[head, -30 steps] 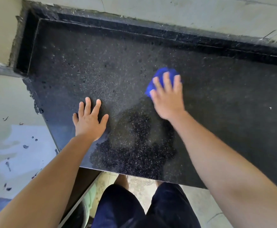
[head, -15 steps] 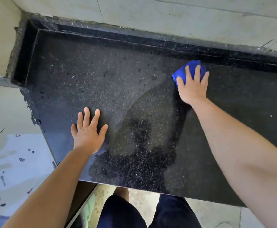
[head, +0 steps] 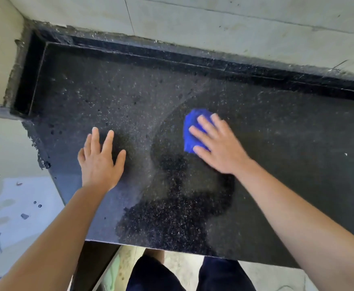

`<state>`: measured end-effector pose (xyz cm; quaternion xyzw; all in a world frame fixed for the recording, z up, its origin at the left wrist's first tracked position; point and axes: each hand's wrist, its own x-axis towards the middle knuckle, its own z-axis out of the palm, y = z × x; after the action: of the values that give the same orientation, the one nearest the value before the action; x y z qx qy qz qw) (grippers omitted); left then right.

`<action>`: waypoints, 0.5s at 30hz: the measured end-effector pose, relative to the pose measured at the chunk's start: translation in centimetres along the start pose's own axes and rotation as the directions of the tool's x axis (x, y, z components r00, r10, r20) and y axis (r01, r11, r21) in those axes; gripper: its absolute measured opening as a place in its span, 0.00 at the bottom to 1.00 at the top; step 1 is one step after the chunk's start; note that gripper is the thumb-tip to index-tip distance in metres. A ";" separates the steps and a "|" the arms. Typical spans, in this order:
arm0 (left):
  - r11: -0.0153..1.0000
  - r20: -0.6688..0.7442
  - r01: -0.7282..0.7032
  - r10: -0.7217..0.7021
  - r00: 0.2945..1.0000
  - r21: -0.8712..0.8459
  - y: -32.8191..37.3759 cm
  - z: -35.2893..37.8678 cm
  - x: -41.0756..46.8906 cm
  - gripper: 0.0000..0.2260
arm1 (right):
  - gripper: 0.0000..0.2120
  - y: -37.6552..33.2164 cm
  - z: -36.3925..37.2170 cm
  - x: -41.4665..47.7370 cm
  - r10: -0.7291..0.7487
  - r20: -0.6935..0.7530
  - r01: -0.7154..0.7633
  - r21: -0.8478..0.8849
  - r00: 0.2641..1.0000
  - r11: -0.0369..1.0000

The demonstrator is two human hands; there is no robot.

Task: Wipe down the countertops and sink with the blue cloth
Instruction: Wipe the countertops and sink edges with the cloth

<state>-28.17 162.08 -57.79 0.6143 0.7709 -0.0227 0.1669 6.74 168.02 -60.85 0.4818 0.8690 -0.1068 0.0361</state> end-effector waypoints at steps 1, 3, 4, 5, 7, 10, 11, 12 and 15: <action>1.000 0.006 0.016 -0.016 1.000 -0.005 -0.4 -0.2 0.7 0.28 | 0.29 2.5 0.0 0.9 0.170 -0.004 -0.170 -0.001 0.985 0.985; 0.998 0.027 0.055 -0.055 0.998 -0.015 -1.0 -0.4 1.8 0.30 | 0.35 5.8 -0.6 3.9 0.498 0.014 -0.498 0.023 0.867 0.867; 0.998 0.040 0.063 -0.063 0.997 -0.014 -1.3 -0.4 2.2 0.30 | 0.36 6.0 -1.3 5.8 0.651 0.025 -0.651 0.085 0.758 0.754; 0.998 0.058 0.062 -0.061 0.996 -0.010 -1.5 -0.3 2.6 0.31 | 0.35 5.4 -1.9 8.0 0.786 0.033 -0.779 0.165 0.618 0.605; 0.998 0.093 0.053 -0.055 0.994 0.020 -1.8 0.2 3.1 0.33 | 0.30 2.0 -3.1 12.7 0.917 0.061 -0.885 0.295 0.395 0.361; 0.998 0.097 0.050 -0.054 0.994 0.044 -2.1 0.9 3.3 0.34 | 0.29 -5.4 -3.3 18.7 0.833 -0.013 -0.785 0.326 0.553 0.526; 0.998 0.095 0.055 -0.058 0.994 0.037 -2.2 1.0 3.3 0.33 | 0.29 -8.0 -2.9 19.9 0.742 -0.047 -0.698 0.306 0.668 0.648; 0.998 0.090 0.059 -0.062 0.994 0.034 -2.2 1.0 3.3 0.33 | 0.29 -10.6 -2.5 20.7 0.622 -0.059 -0.587 0.271 0.781 0.763; 0.997 0.083 0.060 -0.063 0.995 0.040 -2.0 1.0 3.1 0.33 | 0.28 -14.4 -1.2 20.5 0.193 -0.041 -0.184 0.162 0.980 0.969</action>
<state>-30.48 164.29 -59.94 0.5918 0.7812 -0.0679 0.1869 -16.29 177.88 -60.87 0.5665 0.8087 -0.1574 -0.0166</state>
